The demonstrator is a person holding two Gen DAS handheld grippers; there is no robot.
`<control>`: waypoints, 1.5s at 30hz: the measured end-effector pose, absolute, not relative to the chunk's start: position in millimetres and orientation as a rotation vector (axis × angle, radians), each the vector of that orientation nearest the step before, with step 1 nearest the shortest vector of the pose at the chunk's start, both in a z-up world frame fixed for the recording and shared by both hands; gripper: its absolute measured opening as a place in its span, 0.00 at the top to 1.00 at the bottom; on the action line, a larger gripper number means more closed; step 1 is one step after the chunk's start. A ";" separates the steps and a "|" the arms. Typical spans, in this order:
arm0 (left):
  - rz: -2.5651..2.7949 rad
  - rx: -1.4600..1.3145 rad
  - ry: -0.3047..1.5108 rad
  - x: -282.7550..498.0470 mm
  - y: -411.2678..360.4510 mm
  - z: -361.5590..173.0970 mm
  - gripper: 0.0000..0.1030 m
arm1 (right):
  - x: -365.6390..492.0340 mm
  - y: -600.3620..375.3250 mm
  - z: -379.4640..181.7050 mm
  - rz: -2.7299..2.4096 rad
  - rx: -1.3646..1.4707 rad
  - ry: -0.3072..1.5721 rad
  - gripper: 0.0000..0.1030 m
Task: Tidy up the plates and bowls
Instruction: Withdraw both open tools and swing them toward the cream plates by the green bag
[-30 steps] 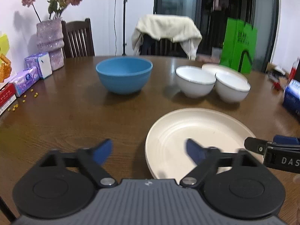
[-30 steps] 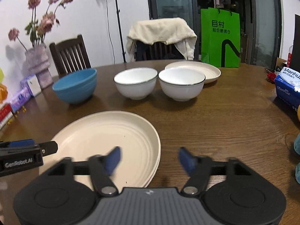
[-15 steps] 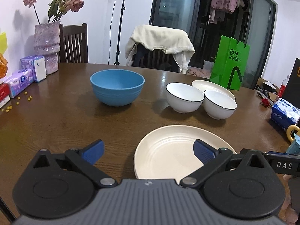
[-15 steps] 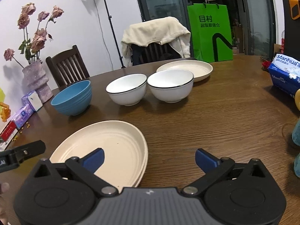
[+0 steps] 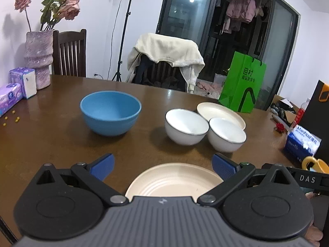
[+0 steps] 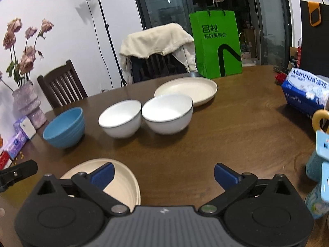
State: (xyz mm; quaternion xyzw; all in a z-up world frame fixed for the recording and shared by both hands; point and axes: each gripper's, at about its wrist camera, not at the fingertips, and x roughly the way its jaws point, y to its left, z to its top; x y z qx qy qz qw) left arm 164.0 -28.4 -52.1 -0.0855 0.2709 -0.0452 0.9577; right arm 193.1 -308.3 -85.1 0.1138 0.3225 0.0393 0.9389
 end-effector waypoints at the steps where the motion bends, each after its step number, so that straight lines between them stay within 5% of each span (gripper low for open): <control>1: -0.095 -0.173 0.544 167.9 -30.6 -49.0 0.00 | 195.4 -310.2 -82.5 0.076 0.231 0.651 0.00; 34: -0.086 -0.174 0.571 311.9 -123.3 -10.6 0.00 | 328.4 -384.5 -23.8 -0.047 0.306 0.592 0.00; 45: -0.071 -0.217 0.598 373.1 -149.6 -19.4 0.00 | 391.8 -421.2 -46.6 -0.092 0.471 0.646 0.00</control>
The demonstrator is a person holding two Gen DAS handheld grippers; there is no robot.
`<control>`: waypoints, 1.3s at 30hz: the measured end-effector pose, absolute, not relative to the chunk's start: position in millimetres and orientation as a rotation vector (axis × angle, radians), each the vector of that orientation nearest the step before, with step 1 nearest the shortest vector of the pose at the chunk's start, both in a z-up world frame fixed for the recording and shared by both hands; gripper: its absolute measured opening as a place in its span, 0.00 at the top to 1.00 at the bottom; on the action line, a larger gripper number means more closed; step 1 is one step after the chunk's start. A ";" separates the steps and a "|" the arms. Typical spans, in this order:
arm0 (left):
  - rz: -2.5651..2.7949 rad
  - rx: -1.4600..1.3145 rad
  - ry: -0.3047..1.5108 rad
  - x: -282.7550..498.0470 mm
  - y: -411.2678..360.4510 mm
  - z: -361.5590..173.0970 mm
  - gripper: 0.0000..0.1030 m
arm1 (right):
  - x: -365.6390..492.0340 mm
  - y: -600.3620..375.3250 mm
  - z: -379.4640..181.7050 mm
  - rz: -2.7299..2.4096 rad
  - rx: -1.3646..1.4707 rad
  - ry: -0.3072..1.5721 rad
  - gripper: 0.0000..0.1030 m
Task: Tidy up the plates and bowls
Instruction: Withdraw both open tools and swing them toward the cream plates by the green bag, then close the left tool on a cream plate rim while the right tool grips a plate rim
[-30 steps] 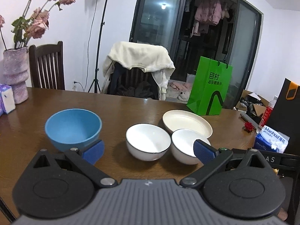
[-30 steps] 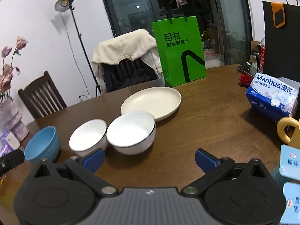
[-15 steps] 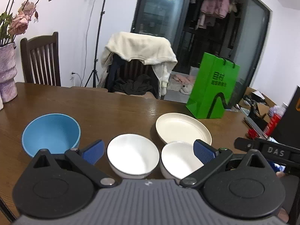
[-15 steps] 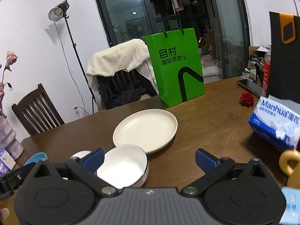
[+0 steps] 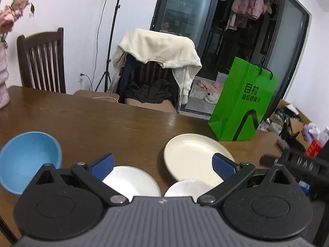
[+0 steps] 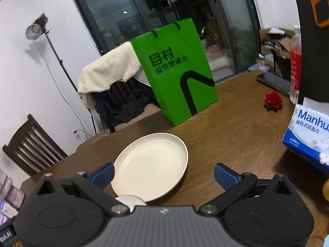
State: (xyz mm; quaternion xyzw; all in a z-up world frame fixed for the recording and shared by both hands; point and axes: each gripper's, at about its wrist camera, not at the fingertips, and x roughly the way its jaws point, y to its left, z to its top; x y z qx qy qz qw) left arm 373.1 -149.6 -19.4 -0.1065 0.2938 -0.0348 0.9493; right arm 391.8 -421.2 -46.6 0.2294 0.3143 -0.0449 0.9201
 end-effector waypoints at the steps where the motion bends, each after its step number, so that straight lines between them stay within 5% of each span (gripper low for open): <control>1: -0.071 -0.226 0.600 378.1 -152.5 -19.4 0.00 | 396.8 -424.2 -49.7 -0.098 0.481 0.654 0.00; 23: -0.074 -0.268 0.717 509.4 -190.8 -50.6 0.00 | 481.5 -437.7 -97.3 -0.147 0.469 0.765 0.00; 39: -0.108 -0.242 0.846 536.3 -193.5 -96.0 0.00 | 514.4 -422.5 -127.4 -0.167 0.437 0.820 0.01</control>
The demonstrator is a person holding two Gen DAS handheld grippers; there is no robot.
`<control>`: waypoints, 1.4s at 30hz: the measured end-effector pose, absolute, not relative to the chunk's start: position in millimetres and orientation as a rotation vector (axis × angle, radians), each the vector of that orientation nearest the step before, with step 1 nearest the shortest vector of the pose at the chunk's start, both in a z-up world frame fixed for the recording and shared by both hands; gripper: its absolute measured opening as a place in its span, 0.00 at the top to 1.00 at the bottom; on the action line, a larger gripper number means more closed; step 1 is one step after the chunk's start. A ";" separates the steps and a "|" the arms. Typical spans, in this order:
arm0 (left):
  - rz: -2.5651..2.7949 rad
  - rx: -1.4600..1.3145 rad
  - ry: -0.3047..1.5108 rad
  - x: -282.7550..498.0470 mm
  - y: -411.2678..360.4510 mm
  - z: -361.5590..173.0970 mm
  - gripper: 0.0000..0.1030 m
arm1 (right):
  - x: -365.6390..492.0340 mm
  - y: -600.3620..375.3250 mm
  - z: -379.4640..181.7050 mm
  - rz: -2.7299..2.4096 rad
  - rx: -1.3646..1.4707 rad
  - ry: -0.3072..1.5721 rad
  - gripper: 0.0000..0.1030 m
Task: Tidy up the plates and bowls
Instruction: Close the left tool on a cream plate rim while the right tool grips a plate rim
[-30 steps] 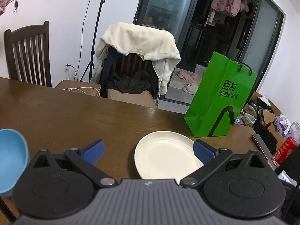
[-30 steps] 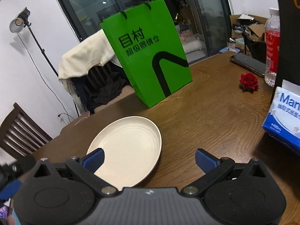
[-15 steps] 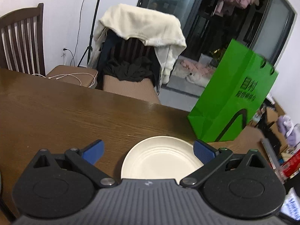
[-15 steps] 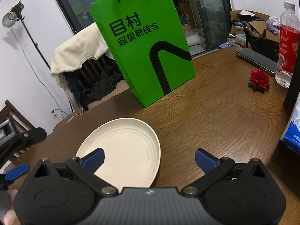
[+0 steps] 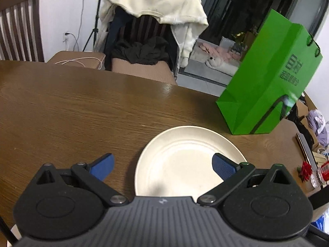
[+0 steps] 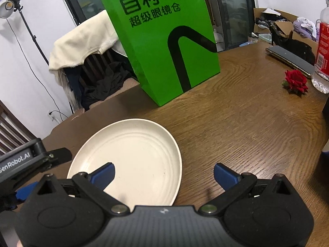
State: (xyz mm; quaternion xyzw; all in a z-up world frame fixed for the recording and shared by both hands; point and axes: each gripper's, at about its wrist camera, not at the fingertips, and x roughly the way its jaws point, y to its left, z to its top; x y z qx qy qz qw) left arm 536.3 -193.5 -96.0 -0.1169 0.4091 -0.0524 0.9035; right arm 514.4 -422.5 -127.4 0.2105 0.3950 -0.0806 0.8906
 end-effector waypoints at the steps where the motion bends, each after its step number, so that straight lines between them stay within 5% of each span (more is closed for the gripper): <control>1: -0.118 -0.228 0.835 534.1 -195.3 -93.8 0.00 | 514.9 -423.0 -128.9 -0.169 0.442 0.821 0.01; 21: -0.061 -0.222 0.883 545.8 -193.3 -118.0 0.00 | 518.7 -427.5 -144.0 -0.170 0.490 0.855 0.06; 30: -0.063 -0.274 0.925 548.1 -179.9 -124.7 0.02 | 521.1 -426.4 -151.0 -0.169 0.496 0.875 0.20; 38: -0.069 -0.306 0.986 552.8 -175.2 -133.4 0.35 | 521.7 -424.0 -153.1 -0.159 0.495 0.873 0.38; 42: -0.067 -0.317 0.992 553.0 -172.8 -134.2 0.43 | 522.0 -424.5 -153.3 -0.153 0.504 0.870 0.47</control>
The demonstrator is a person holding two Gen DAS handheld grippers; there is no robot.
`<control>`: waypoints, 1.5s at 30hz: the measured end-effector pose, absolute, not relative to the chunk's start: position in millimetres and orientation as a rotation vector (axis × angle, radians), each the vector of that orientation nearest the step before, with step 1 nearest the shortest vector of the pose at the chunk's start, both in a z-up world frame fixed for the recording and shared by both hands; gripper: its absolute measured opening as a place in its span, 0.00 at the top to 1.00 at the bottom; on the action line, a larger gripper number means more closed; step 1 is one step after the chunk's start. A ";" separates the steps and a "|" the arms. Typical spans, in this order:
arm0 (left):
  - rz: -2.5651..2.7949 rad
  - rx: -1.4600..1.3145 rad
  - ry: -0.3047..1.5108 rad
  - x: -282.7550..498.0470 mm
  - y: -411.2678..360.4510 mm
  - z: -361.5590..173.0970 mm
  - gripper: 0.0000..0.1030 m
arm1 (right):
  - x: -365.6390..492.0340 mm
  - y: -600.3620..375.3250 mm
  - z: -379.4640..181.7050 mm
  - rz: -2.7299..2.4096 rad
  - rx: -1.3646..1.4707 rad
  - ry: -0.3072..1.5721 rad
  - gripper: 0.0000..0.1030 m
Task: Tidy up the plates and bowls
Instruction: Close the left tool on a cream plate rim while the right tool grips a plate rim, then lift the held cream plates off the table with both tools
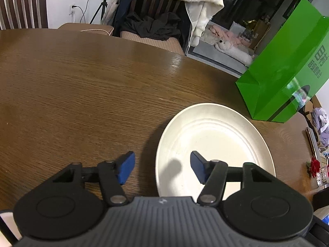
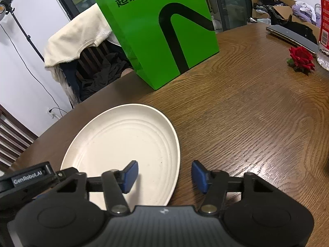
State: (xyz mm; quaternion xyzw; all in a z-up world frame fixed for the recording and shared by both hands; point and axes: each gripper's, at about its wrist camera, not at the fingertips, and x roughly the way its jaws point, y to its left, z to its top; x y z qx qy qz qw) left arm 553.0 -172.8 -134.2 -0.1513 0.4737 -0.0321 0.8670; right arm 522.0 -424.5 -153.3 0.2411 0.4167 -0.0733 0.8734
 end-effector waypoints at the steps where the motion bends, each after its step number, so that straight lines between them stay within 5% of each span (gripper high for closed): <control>1: -0.069 -0.317 0.992 552.8 -172.8 -134.6 0.46 | 522.2 -424.3 -153.4 -0.151 0.505 0.870 0.50; 13: -0.065 -0.289 1.005 552.8 -177.7 -134.4 0.74 | 522.0 -424.3 -155.9 -0.143 0.513 0.869 0.78; 23: -0.050 -0.260 1.005 552.7 -179.0 -135.9 0.84 | 519.5 -425.9 -158.3 -0.148 0.524 0.863 0.91; 45: -0.052 -0.261 0.975 547.9 -177.2 -134.1 0.86 | 512.2 -424.0 -155.6 -0.154 0.522 0.817 0.92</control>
